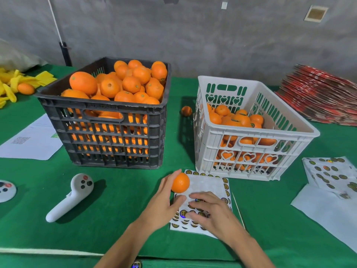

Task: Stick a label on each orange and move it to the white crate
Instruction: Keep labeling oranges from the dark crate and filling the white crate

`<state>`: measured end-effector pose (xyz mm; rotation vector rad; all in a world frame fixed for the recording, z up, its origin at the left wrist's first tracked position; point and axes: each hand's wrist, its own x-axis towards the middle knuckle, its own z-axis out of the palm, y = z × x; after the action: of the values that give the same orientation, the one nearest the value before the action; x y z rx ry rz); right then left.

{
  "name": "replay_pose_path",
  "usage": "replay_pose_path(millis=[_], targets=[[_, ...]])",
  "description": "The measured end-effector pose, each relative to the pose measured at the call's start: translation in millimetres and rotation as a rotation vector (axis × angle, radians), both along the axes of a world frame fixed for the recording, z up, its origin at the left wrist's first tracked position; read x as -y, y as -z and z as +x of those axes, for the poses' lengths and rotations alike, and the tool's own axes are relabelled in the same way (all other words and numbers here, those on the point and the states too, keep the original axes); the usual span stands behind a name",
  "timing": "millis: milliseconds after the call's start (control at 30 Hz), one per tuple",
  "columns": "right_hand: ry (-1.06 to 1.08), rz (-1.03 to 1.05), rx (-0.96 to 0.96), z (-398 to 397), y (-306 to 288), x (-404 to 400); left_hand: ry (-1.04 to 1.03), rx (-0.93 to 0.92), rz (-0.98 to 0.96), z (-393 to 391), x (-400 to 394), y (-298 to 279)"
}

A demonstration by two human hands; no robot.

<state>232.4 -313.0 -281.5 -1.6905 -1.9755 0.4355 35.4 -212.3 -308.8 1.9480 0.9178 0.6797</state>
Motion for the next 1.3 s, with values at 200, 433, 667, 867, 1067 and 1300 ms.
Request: replay_pose_path(millis=[200,433,667,867,1067,1300], targets=[[0.144,-0.028,-0.273,-3,8,-4,0.039,-0.014,-0.022,-3,0,-2],[0.175,-0.106,-0.471,-7,5,-9,0.055,-0.034,-0.015,-4,1,-3],[0.355,-0.059,-0.515,-14,-4,-16,0.01,-0.037,-0.008,-5,-1,1],[0.548,0.264,-0.29,-30,-32,-36,-0.096,0.045,-0.011,3,1,-16],[0.421,0.459,-0.272,-40,-75,-43,-0.15,0.182,0.155,15,-7,-68],[0.382,0.545,-0.32,-16,-144,-57,-0.113,0.216,0.427,45,-34,-157]])
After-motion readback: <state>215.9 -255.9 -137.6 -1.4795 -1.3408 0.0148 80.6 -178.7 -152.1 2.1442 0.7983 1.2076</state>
